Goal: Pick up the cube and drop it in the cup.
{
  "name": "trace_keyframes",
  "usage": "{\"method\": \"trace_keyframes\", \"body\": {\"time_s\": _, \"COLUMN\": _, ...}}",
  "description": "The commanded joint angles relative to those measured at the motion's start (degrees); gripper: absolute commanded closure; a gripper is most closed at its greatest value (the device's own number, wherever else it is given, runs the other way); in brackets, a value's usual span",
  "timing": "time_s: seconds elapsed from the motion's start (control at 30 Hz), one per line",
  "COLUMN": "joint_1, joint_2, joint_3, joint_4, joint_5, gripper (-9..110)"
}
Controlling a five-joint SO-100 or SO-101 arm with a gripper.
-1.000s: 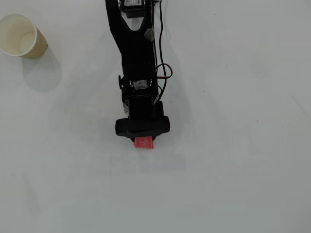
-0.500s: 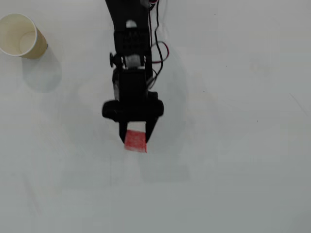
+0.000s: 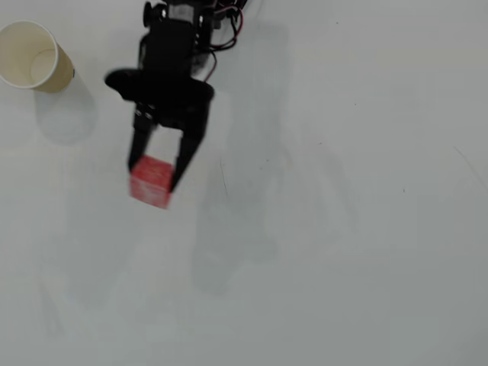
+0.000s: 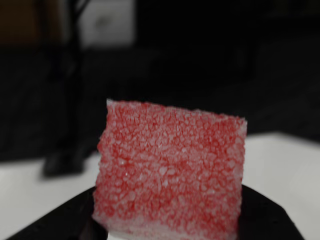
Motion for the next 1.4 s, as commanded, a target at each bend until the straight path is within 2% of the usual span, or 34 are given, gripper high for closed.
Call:
{"method": "trace_keyframes", "body": {"time_s": 0.0, "joint_1": 5.8, "joint_2": 6.8, "joint_3": -1.7, "joint_4": -0.4, "joint_5": 0.1, "gripper": 93}}
{"method": "trace_keyframes", "body": {"time_s": 0.77, "joint_1": 36.0, "joint_2": 12.0, "joint_3": 5.5, "joint_4": -1.5, "joint_5": 0.0, "gripper": 94}}
{"method": "trace_keyframes", "body": {"time_s": 1.1, "joint_1": 47.7, "joint_2": 16.3, "joint_3": 7.1, "joint_4": 4.6, "joint_5": -0.1, "gripper": 95}}
{"method": "trace_keyframes", "body": {"time_s": 1.37, "joint_1": 52.4, "joint_2": 16.3, "joint_3": 10.2, "joint_4": 8.7, "joint_5": -0.1, "gripper": 96}}
